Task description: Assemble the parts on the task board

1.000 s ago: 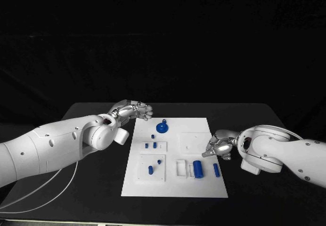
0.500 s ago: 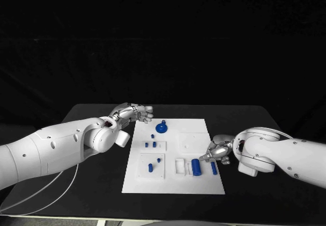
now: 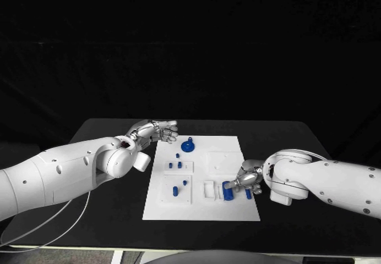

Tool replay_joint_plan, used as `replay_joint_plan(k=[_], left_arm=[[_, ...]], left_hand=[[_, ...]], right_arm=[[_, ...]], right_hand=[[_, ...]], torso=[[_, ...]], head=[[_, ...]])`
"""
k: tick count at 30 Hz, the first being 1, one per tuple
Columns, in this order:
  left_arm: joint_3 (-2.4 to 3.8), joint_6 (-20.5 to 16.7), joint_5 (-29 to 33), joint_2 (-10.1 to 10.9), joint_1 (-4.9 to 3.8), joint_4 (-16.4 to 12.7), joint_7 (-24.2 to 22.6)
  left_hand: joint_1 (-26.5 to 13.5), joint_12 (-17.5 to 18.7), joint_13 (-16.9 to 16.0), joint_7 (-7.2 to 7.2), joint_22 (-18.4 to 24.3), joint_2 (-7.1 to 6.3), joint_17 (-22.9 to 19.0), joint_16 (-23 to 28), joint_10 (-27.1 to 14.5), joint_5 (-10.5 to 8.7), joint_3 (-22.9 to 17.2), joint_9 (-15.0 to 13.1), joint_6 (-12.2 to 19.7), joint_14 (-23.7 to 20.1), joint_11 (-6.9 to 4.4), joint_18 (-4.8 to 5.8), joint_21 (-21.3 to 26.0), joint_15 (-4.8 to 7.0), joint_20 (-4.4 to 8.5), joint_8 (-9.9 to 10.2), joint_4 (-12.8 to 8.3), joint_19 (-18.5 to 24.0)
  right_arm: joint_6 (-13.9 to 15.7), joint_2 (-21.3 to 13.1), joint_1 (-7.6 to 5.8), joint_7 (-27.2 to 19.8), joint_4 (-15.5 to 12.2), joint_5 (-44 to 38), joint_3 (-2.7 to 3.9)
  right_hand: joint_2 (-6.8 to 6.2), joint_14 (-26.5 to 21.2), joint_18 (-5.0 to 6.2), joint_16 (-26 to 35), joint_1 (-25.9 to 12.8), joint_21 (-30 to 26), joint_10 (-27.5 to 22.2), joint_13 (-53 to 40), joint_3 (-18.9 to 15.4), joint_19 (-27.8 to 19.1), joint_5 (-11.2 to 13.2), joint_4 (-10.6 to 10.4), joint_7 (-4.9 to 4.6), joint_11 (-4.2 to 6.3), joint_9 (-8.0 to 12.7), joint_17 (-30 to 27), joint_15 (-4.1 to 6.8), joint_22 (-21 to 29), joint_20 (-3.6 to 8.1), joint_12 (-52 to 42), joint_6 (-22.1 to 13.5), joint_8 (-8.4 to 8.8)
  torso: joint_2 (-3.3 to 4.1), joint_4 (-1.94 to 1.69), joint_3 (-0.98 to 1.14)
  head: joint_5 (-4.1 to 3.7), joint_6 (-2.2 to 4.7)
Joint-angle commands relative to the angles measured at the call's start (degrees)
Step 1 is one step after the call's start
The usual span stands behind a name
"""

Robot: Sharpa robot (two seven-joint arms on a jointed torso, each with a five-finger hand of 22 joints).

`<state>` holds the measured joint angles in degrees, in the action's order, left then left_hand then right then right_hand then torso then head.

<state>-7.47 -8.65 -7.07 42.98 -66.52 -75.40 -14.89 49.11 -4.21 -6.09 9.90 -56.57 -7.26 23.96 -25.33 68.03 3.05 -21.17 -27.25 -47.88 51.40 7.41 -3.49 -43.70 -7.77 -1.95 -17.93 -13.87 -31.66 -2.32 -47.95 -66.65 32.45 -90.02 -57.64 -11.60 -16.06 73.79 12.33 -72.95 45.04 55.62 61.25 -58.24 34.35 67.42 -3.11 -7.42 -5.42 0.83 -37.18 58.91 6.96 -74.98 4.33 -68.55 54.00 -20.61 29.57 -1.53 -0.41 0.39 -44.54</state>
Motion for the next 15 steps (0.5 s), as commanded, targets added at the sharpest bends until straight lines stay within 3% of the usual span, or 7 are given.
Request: replay_joint_plan(k=[1, 15], left_arm=[[0.03, 0.0, 0.1, 0.1, -0.02, -0.4, -0.1], [0.01, 0.0, 0.1, 0.4, -0.02, -0.7, -0.1]], left_hand=[[-0.8, 0.3, 0.1, 0.03, 0.1, 0.02, 0.1, 0.4, -0.4, -0.19, 0.3, 0.1, 0.4, -0.3, 0.05, -0.73, 0.3, -0.13, -0.15, 0.2, 0.1, -0.4], [-1.0, 0.3, 0.2, 0.04, 0.1, 0.04, 0.2, 0.5, -0.5, -0.19, 0.3, 0.1, 0.5, -0.4, 0.08, -0.82, 0.4, -0.16, -0.18, 0.2, 0.2, -0.4]], right_arm=[[-1.3, 0.3, 0.3, 0.3, 0.3, -0.8, -0.15], [-0.6, 2.3, 1.5, -0.1, 1.8, -2.1, -0.27]], right_hand=[[0.41, -0.1, 2.67, -0.1, -0.3, 0.4, -0.1, -0.1, -0.5, 0.0, 0.3, 0.0, 0.05, 0.21, -0.1, 0.1, 0.24, -1.1, 0.16, 0.0, 0.1, 0.24], [0.65, -0.1, 2.67, -0.1, -0.2, 0.4, -0.1, -0.2, -1.0, -0.1, 0.3, -0.2, 0.1, 0.25, -0.3, 0.2, 0.28, -1.1, 0.21, 0.0, 0.3, 0.3]], torso=[[0.29, -0.1, 0.01], [0.68, 0.1, 0.12]], head=[[0.2, -0.4], [0.8, -0.34]])
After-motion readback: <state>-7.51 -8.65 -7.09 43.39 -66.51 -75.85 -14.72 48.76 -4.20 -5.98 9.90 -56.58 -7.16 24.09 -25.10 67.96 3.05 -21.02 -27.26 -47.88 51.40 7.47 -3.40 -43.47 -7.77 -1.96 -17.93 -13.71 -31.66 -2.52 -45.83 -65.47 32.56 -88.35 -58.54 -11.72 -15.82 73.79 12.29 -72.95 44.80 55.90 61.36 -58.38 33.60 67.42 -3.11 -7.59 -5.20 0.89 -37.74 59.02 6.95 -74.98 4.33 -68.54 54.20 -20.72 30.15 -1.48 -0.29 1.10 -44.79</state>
